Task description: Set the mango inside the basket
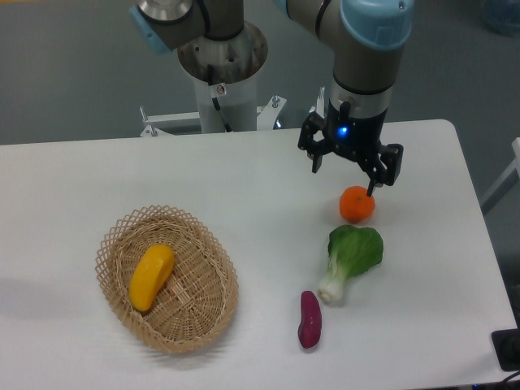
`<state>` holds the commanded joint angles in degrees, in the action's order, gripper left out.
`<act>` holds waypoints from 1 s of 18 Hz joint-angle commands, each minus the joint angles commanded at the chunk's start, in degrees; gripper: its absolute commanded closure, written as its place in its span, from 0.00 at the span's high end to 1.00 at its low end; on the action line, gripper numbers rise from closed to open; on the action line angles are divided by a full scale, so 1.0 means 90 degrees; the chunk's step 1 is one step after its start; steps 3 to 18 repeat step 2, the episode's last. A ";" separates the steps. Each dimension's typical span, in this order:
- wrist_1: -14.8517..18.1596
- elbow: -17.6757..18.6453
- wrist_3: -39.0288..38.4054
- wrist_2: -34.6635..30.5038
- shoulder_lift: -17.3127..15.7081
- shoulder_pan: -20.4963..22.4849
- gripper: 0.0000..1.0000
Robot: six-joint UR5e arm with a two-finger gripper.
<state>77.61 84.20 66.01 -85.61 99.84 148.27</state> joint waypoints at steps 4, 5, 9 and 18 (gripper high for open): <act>-0.0010 0.0010 0.0000 0.0000 0.0000 0.0000 1.00; -0.0010 0.0010 0.0000 0.0000 0.0000 0.0000 1.00; -0.0010 0.0010 0.0000 0.0000 0.0000 0.0000 1.00; -0.0010 0.0010 0.0000 0.0000 0.0000 0.0000 1.00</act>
